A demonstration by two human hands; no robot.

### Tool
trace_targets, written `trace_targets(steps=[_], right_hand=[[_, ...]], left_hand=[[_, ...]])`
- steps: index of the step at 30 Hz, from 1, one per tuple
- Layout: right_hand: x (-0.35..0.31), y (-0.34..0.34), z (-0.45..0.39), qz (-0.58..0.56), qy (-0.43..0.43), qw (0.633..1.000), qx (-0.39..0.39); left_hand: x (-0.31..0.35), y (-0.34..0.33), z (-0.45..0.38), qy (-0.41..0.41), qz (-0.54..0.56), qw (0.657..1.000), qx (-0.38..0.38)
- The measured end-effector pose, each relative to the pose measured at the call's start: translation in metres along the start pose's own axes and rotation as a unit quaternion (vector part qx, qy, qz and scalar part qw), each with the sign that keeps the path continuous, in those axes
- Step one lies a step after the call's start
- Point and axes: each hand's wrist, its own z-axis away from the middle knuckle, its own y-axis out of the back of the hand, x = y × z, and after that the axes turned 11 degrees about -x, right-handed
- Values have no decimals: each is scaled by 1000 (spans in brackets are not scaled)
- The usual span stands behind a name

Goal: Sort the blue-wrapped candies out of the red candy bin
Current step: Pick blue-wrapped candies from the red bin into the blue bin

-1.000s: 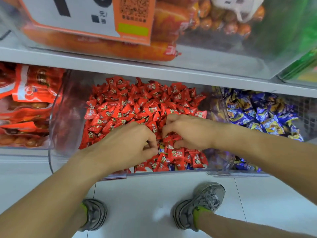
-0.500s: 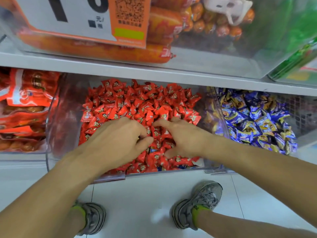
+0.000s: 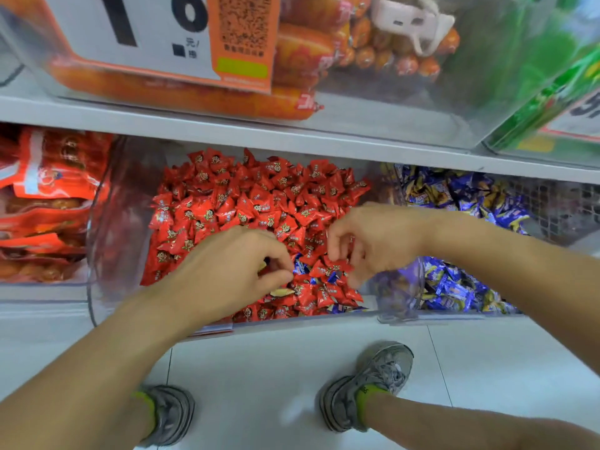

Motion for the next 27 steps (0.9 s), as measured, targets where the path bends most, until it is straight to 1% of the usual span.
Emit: trace_targets(steps=[2, 3, 5, 7, 9, 11, 13, 15, 16, 19, 22, 23, 24, 26, 27], right_hand=[[-2, -15, -11, 23, -10, 998, -63], [-1, -23, -16, 37, -4, 997, -72], [1, -34, -24, 62, 11, 997, -50], [2, -38, -28, 77, 20, 996, -34], [5, -45, -32, 92, 30, 995, -20], [8, -57, -37, 83, 29, 996, 16], [9, -66, -39, 60, 22, 997, 47], [9, -67, -38, 20, 24, 997, 71], [8, -64, -36, -19, 28, 996, 85], [4, -54, -33, -141, 44, 984, 96], [2, -41, -23, -183, 58, 976, 101], [2, -36, -17, -168, 56, 978, 110], [1, -31, -11, -122, 52, 983, 130], [0, -25, -1, 16, 32, 984, 176], [0, -25, 3, 69, 18, 981, 183]], left_hand=[[7, -4, -10, -4, 7, 999, -52], [8, -6, -15, -2, -6, 997, -81], [7, -9, -21, 15, -64, 989, -132], [4, -10, -24, 38, -117, 979, -161], [4, -12, -24, 44, -154, 974, -161], [6, -14, -23, 40, -173, 973, -147], [5, -14, -22, 41, -143, 979, -138], [3, -9, -22, 45, -77, 986, -138], [3, -5, -23, 45, -36, 988, -140], [5, 4, -28, 45, 78, 979, -180], [3, 4, -34, 61, 100, 966, -229], [2, 3, -36, 61, 90, 966, -233], [2, 1, -38, 57, 81, 967, -236], [4, -2, -42, 44, 96, 964, -243], [7, -3, -44, 42, 113, 961, -250]])
